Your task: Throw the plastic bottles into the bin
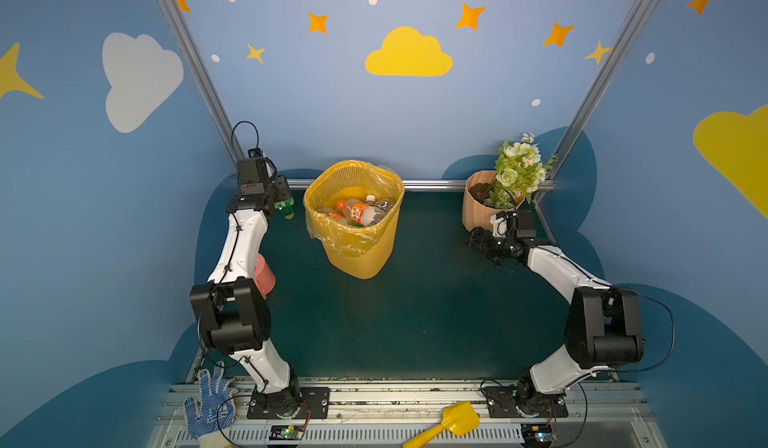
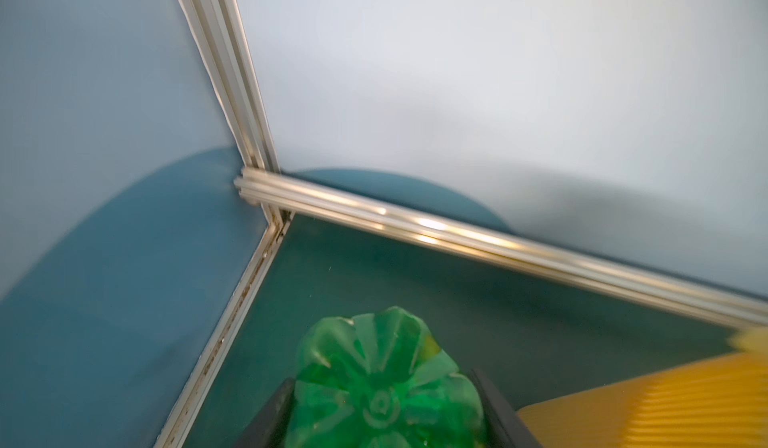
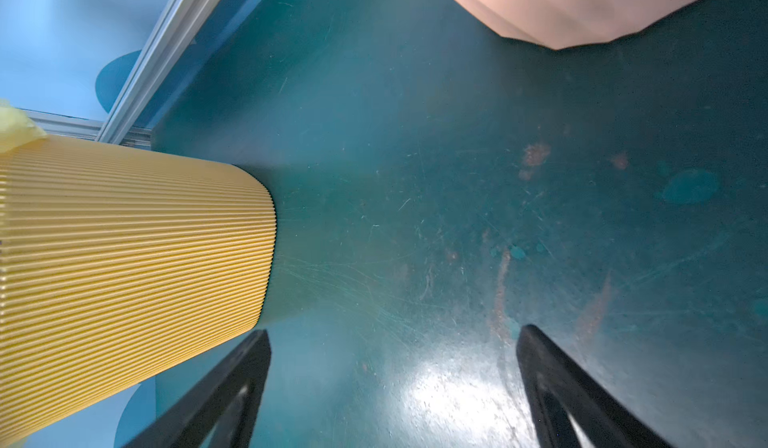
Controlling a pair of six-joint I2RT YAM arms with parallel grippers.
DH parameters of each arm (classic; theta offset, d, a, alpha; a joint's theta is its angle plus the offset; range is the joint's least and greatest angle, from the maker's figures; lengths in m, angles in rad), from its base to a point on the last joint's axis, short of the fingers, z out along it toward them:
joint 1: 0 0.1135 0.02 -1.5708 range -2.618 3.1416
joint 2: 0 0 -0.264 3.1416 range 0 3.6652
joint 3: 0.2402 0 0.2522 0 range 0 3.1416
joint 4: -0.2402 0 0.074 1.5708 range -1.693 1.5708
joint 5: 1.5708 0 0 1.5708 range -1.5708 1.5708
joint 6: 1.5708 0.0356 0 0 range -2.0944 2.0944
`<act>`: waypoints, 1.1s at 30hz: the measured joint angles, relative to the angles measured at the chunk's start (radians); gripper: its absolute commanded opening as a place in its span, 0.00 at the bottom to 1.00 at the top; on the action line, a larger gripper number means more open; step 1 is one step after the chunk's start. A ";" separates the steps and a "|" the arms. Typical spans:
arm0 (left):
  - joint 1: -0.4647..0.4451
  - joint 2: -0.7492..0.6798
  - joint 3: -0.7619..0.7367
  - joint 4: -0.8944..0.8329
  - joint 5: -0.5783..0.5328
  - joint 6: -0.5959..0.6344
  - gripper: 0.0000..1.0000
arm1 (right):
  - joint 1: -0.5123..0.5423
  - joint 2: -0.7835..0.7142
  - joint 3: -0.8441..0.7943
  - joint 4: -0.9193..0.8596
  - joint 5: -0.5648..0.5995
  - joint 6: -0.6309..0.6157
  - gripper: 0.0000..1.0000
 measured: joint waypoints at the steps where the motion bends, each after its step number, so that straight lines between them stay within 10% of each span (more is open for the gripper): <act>1: -0.003 -0.019 0.000 -0.003 0.004 -0.006 0.59 | 0.000 -0.003 -0.007 0.002 -0.003 0.000 0.92; 21: -0.026 -0.402 0.394 -0.034 0.026 -0.018 0.58 | -0.005 -0.169 -0.082 0.008 -0.013 -0.034 0.92; 29: -0.114 -0.512 0.182 0.053 0.169 -0.169 0.58 | -0.017 -0.271 -0.114 0.000 -0.010 -0.050 0.93; 33: -0.252 -0.436 0.033 0.001 0.191 -0.201 0.75 | -0.021 -0.302 -0.130 0.000 -0.010 -0.048 0.93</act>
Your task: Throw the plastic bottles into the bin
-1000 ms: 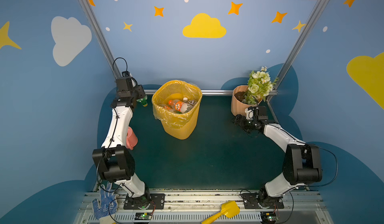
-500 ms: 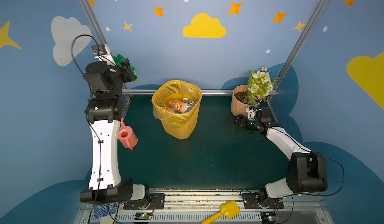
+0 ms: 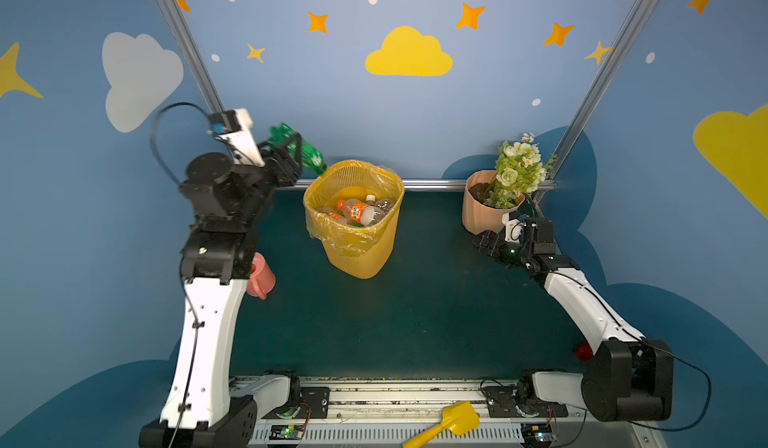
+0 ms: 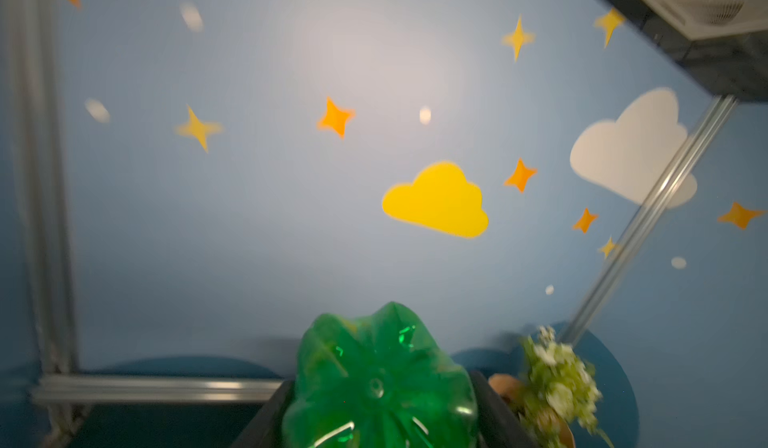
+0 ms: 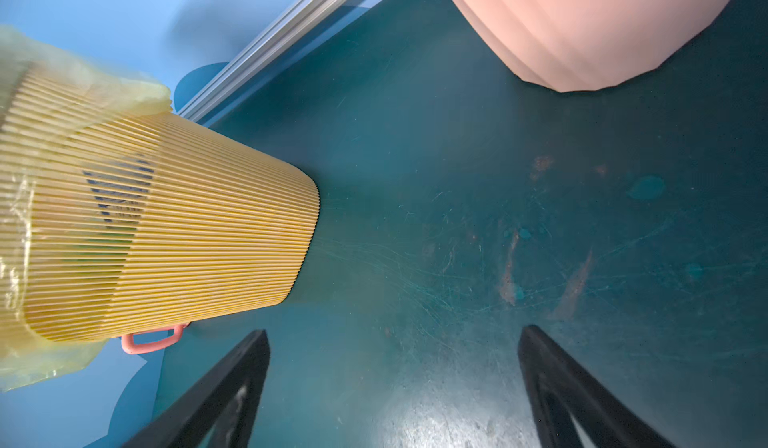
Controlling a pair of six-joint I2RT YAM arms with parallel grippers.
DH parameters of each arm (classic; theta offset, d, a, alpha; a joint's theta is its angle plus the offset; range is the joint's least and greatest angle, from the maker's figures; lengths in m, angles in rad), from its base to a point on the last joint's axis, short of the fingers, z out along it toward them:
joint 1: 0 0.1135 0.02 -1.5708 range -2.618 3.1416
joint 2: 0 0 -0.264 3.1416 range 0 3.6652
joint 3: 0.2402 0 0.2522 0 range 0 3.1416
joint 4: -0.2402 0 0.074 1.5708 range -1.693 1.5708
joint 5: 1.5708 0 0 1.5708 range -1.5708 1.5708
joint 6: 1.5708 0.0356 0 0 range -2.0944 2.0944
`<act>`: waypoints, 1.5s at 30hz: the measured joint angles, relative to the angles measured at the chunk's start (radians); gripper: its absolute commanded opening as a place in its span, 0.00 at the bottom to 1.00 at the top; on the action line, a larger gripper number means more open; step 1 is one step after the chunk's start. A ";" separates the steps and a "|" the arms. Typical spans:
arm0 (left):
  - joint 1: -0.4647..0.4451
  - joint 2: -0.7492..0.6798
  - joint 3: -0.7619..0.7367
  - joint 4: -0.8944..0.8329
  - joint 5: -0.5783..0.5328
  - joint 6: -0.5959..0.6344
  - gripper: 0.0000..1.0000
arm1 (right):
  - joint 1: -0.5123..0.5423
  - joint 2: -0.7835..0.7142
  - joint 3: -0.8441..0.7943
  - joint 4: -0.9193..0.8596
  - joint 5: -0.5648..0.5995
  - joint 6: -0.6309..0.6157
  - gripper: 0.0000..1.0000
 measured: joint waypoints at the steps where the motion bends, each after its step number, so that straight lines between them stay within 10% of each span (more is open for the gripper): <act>1: -0.026 0.046 -0.001 -0.033 0.002 0.005 0.81 | -0.002 -0.005 -0.002 0.000 0.000 0.000 0.93; 3: -0.060 0.130 0.028 -0.110 -0.016 0.030 1.00 | -0.004 -0.014 -0.004 -0.006 0.000 -0.001 0.93; 15: -0.081 -0.060 0.332 -0.193 -0.209 0.170 1.00 | -0.033 -0.156 -0.075 -0.017 0.037 -0.004 0.94; 24: -0.082 -0.273 -0.341 -0.106 -0.361 0.137 1.00 | -0.049 -0.216 -0.181 0.018 0.186 -0.097 0.96; 33: -0.082 -0.396 -1.171 0.175 -0.592 0.074 1.00 | -0.052 -0.309 -0.608 0.484 0.428 -0.278 0.97; 45: -0.043 0.053 -1.344 0.839 -0.648 0.154 1.00 | -0.045 0.039 -0.578 0.858 0.414 -0.428 0.97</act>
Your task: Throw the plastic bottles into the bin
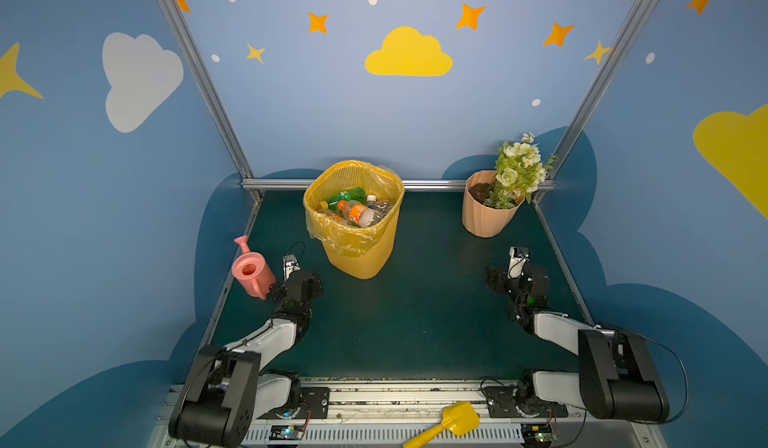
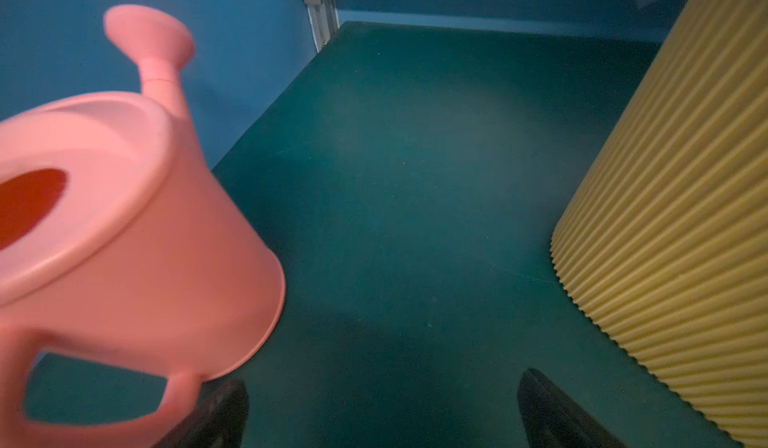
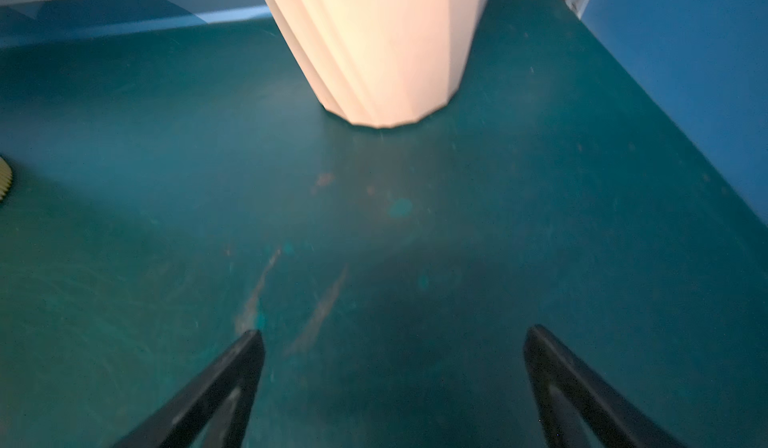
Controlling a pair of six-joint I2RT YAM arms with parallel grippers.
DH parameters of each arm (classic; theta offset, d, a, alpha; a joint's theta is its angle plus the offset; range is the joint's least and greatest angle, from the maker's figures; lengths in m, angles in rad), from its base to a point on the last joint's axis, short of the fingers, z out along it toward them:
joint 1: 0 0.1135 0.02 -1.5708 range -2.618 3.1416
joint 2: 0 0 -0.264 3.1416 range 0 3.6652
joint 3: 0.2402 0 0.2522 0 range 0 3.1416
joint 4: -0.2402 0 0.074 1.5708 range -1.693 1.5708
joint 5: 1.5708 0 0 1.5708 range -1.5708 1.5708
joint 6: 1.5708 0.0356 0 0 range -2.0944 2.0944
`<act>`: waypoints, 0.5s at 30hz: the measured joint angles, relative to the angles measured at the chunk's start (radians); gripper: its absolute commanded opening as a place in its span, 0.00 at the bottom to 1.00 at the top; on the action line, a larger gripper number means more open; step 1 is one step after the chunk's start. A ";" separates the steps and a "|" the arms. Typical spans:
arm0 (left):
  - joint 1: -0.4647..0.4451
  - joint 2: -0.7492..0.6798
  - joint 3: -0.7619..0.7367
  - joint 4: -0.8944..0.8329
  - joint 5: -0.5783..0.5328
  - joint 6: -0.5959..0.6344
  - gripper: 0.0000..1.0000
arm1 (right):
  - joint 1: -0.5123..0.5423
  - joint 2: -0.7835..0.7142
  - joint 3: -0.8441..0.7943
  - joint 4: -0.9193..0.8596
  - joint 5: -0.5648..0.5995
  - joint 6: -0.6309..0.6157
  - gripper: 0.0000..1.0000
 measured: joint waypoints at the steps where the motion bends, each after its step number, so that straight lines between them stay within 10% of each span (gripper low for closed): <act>1: 0.009 0.055 0.018 0.045 0.008 0.008 1.00 | 0.005 0.021 0.000 0.054 0.000 -0.014 0.97; 15: 0.121 0.226 0.084 0.234 0.177 0.003 1.00 | -0.002 0.195 0.037 0.183 -0.025 -0.045 0.97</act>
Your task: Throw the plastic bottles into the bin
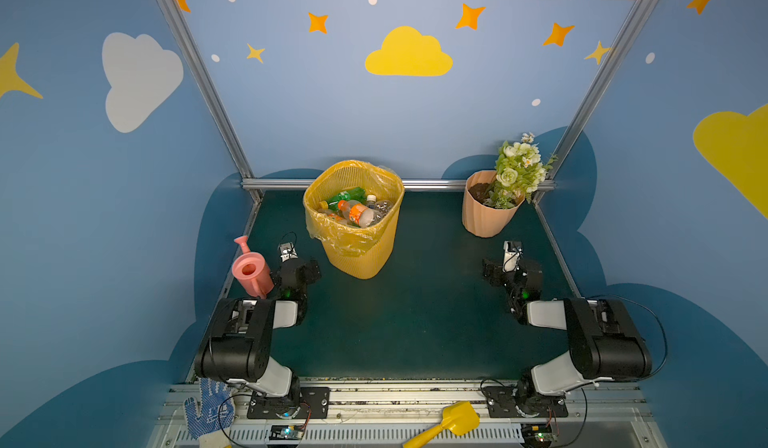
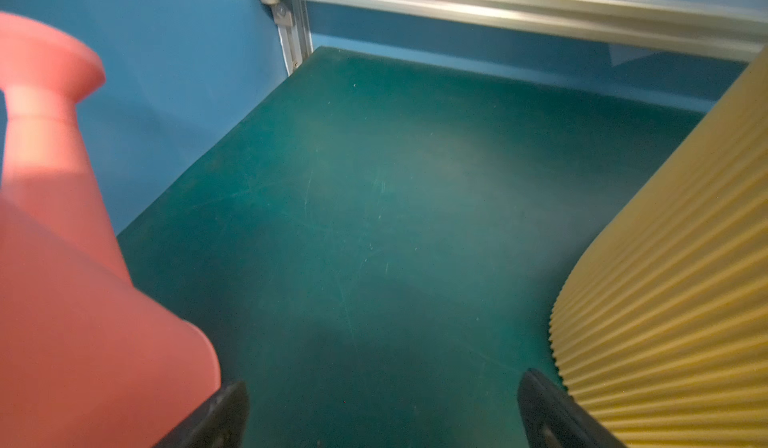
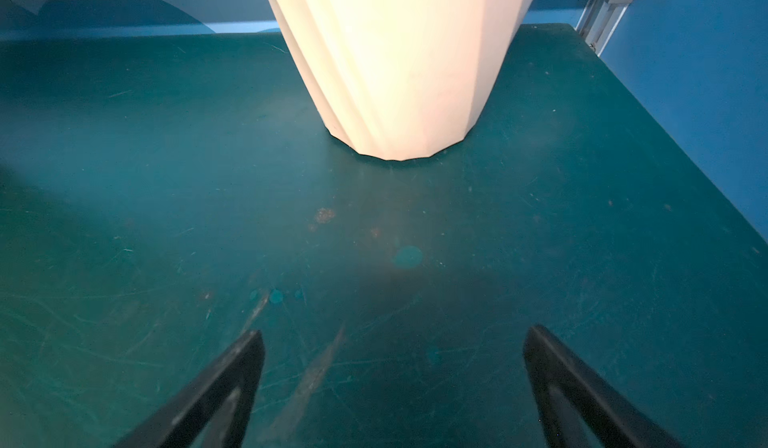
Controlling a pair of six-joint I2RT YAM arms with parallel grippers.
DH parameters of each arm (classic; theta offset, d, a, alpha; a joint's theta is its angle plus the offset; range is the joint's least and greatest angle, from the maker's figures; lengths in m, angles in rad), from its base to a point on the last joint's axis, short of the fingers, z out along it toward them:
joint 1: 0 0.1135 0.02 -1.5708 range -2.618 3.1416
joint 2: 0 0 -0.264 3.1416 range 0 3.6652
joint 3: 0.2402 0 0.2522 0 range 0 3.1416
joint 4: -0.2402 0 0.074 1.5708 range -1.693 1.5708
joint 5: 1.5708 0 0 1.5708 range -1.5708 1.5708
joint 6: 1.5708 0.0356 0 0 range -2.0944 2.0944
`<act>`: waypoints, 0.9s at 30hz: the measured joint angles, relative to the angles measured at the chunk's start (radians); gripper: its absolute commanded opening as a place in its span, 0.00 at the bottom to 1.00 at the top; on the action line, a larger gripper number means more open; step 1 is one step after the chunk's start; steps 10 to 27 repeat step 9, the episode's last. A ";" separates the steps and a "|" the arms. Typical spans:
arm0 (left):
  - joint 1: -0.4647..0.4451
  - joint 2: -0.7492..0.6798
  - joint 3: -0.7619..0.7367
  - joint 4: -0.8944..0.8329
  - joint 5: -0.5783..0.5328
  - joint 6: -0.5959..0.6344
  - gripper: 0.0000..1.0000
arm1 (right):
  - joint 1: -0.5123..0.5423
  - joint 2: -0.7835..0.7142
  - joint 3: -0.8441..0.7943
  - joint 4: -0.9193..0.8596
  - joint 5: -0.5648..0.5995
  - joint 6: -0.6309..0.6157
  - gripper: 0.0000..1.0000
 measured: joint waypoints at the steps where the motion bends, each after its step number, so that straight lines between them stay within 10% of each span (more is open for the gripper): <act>1: 0.002 -0.002 0.002 -0.001 0.004 0.000 1.00 | 0.000 0.000 0.000 0.000 -0.001 0.000 0.97; 27: 0.003 -0.002 0.004 -0.004 0.023 0.000 1.00 | 0.000 0.000 0.000 -0.004 -0.002 -0.002 0.97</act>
